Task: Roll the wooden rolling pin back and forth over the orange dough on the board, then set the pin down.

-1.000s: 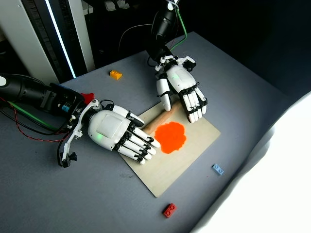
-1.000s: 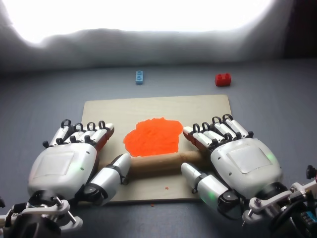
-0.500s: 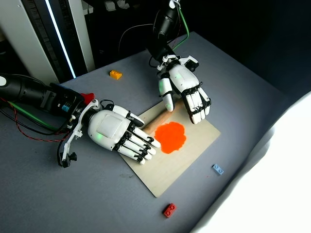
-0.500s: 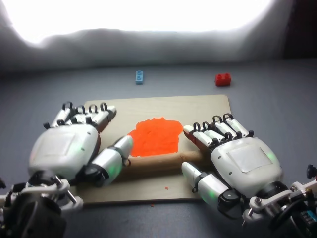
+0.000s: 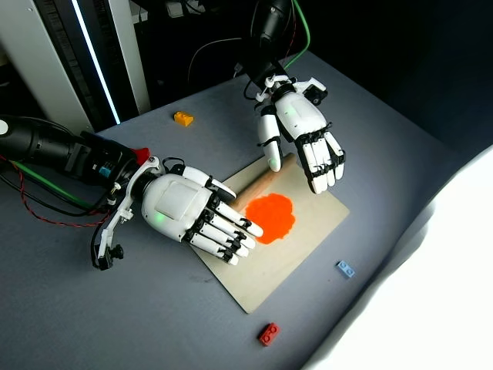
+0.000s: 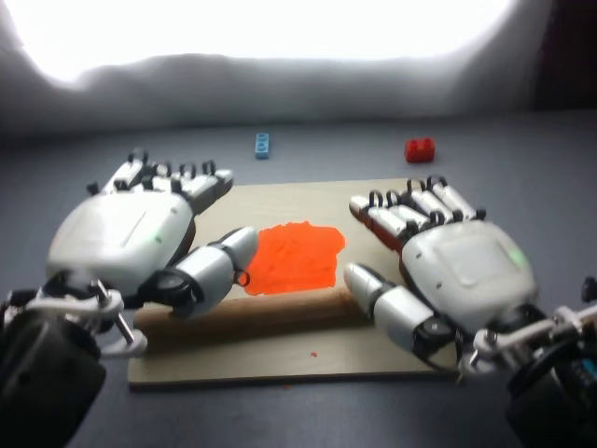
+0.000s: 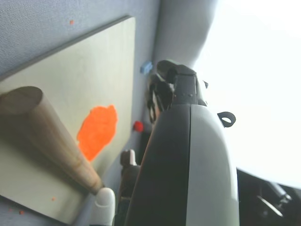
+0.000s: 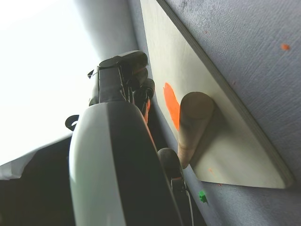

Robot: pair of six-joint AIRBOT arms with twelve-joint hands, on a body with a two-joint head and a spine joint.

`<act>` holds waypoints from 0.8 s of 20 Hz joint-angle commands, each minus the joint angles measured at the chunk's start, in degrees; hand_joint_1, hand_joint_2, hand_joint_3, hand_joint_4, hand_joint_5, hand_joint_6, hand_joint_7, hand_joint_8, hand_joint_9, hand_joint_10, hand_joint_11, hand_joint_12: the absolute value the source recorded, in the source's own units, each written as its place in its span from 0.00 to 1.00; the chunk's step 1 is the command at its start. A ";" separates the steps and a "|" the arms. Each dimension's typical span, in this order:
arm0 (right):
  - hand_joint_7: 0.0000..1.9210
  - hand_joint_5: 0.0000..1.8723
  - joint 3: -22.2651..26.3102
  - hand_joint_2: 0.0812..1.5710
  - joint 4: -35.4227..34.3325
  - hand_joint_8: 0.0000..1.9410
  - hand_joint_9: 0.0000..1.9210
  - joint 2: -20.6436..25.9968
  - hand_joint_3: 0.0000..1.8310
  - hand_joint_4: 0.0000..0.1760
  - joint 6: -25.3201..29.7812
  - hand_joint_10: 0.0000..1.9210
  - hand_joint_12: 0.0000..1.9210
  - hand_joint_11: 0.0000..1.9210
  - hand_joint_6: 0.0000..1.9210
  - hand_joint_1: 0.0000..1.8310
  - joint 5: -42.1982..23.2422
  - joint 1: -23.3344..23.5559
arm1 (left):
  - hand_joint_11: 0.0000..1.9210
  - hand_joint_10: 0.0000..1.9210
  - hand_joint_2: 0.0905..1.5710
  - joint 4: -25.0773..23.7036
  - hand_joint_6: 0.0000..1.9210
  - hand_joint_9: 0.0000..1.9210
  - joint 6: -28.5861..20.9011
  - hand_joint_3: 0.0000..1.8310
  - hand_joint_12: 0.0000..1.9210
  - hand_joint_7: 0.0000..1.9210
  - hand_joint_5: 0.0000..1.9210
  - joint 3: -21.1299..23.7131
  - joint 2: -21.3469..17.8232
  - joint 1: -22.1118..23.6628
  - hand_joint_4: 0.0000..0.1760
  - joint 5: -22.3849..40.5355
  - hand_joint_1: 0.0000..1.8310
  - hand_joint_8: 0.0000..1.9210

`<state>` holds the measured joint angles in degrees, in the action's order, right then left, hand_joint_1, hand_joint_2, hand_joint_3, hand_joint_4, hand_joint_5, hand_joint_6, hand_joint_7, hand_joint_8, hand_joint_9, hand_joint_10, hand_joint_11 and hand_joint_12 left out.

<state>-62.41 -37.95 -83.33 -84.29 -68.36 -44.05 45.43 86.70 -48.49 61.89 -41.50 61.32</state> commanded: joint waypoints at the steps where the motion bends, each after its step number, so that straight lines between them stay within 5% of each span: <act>1: 0.23 0.18 0.26 0.90 3.92 0.01 0.06 0.57 0.00 0.00 0.46 0.35 0.51 0.00 0.02 0.00 -6.02 0.83 | 0.00 0.00 0.92 -3.64 0.00 0.19 1.18 0.00 0.38 0.21 0.17 0.46 -1.10 1.26 0.00 2.24 0.00 0.00; 5: 0.23 0.19 1.01 0.90 3.91 0.01 0.06 3.91 0.00 0.00 3.44 0.35 0.52 0.00 0.03 0.00 -3.41 2.90 | 0.00 0.00 0.92 -5.30 0.00 0.19 7.37 0.00 0.38 0.21 0.17 4.39 -6.87 6.75 0.00 -7.80 0.00 0.00; 10: 0.22 0.18 1.69 0.90 4.24 0.01 0.06 8.31 0.00 0.00 9.17 0.34 0.52 0.00 0.03 0.00 2.08 5.77 | 0.00 0.00 0.92 -11.77 0.00 0.19 7.33 0.00 0.39 0.21 0.17 8.09 -12.65 11.20 0.00 -19.43 0.00 0.00; 14: 0.21 0.18 1.70 0.90 12.88 0.00 0.06 12.46 0.00 0.00 15.48 0.35 0.54 0.00 0.03 0.00 4.27 7.31 | 0.00 0.00 0.92 -23.90 0.00 0.19 1.09 0.00 0.40 0.21 0.18 9.64 -16.77 17.29 0.00 -32.67 0.00 0.00; 16: 0.21 0.18 1.72 0.90 14.30 0.00 0.05 13.88 0.00 0.00 16.98 0.35 0.53 0.00 0.03 0.00 5.49 8.12 | 0.00 0.00 0.92 -25.99 0.00 0.19 -0.63 0.00 0.40 0.22 0.18 10.38 -17.16 19.04 0.00 -35.14 0.00 0.00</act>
<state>-60.75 -25.98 -69.78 -67.48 -56.71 -36.58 20.80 86.19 -38.17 45.10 -23.00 22.13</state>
